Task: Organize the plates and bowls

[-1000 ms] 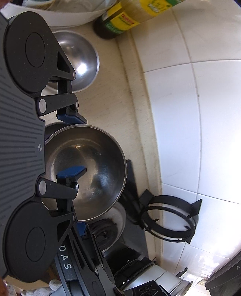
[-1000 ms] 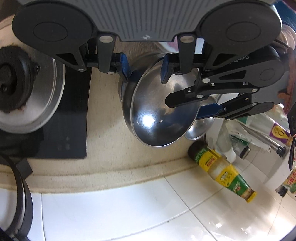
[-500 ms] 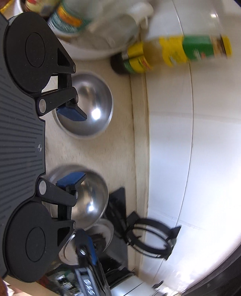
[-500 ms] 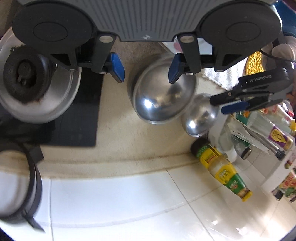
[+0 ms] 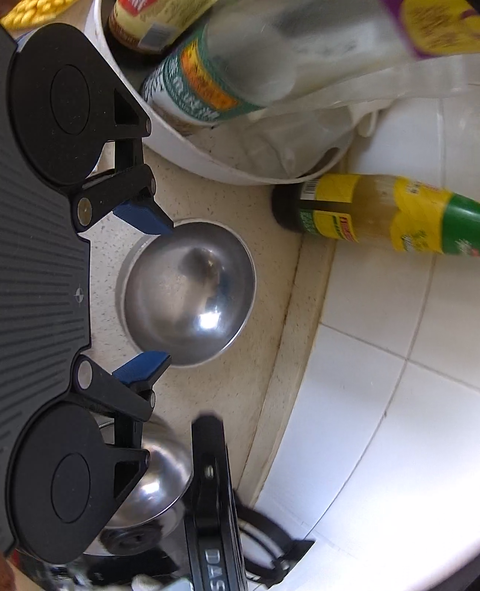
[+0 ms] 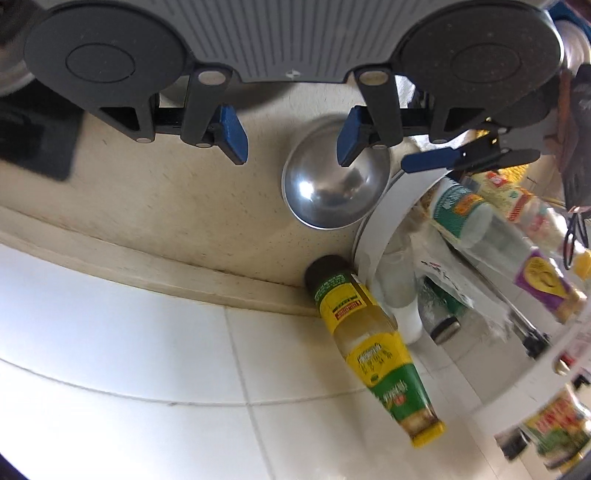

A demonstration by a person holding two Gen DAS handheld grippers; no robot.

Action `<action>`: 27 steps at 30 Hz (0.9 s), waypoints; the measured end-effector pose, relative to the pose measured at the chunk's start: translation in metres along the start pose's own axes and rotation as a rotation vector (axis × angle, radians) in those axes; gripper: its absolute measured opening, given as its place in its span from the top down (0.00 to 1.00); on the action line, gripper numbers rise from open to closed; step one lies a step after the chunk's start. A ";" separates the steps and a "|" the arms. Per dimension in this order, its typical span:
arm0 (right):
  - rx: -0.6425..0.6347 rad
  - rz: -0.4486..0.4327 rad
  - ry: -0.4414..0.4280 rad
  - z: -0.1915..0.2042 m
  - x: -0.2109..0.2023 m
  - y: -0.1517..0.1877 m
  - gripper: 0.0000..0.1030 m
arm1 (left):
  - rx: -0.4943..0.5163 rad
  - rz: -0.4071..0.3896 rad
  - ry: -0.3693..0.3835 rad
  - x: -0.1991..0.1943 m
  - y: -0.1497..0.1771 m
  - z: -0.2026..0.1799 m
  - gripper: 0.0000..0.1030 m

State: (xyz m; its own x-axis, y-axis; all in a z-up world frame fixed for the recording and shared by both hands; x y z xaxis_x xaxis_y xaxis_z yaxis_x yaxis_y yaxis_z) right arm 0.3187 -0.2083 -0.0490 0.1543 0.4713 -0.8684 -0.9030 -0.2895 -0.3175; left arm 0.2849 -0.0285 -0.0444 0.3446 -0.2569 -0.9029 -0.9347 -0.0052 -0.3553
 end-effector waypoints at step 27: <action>-0.078 0.137 -0.095 0.000 0.078 -0.040 0.46 | -0.248 -0.038 0.137 0.004 0.012 0.008 0.35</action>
State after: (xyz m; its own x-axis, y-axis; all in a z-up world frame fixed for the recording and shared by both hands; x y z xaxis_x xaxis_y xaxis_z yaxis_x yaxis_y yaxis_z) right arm 0.3663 -0.1601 -0.1037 -0.0097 0.4981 -0.8671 -0.8783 -0.4187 -0.2307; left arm 0.2759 -0.0217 -0.0539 0.3804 -0.3800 -0.8432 -0.9199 -0.2489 -0.3029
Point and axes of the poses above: each gripper's, at about its wrist camera, not at the fingertips, and x roughly the way its jaws point, z to its left, y to its underside, the point moved 3 cm from there along x, roughly the way its jaws point, and after that the axes turned 15 degrees about z, right-handed, at the moved point
